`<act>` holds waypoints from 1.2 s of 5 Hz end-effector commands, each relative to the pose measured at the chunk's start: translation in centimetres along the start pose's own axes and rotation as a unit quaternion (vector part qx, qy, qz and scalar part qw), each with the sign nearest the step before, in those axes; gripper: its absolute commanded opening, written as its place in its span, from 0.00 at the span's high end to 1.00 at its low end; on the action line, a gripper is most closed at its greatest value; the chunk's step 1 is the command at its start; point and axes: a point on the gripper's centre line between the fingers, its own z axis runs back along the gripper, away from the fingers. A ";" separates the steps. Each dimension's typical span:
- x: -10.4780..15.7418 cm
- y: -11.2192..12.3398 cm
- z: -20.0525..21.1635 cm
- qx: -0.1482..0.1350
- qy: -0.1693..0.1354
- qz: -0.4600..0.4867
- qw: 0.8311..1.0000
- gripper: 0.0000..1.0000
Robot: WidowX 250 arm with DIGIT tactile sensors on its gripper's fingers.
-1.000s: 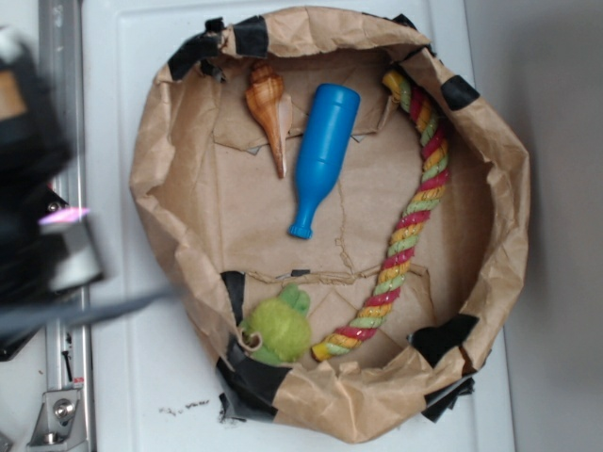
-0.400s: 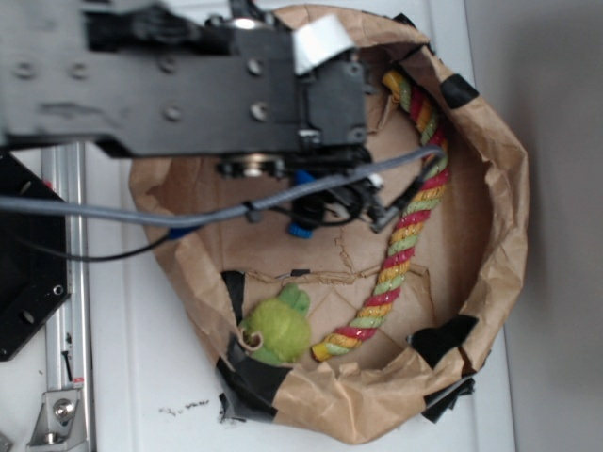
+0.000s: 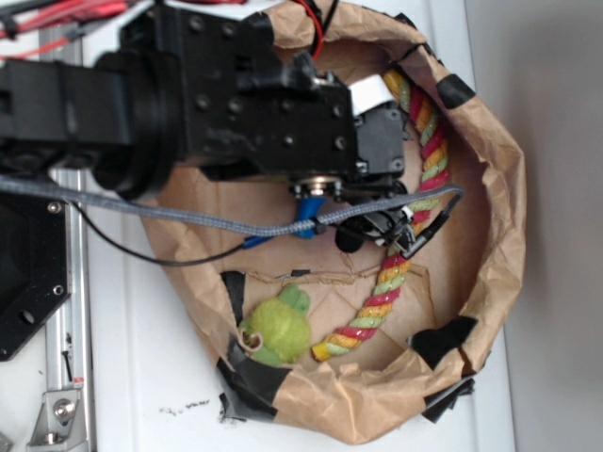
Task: Grab the blue bottle.
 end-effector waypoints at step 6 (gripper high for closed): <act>-1.0 3.4 2.7 0.061 0.054 -0.027 0.996 0.00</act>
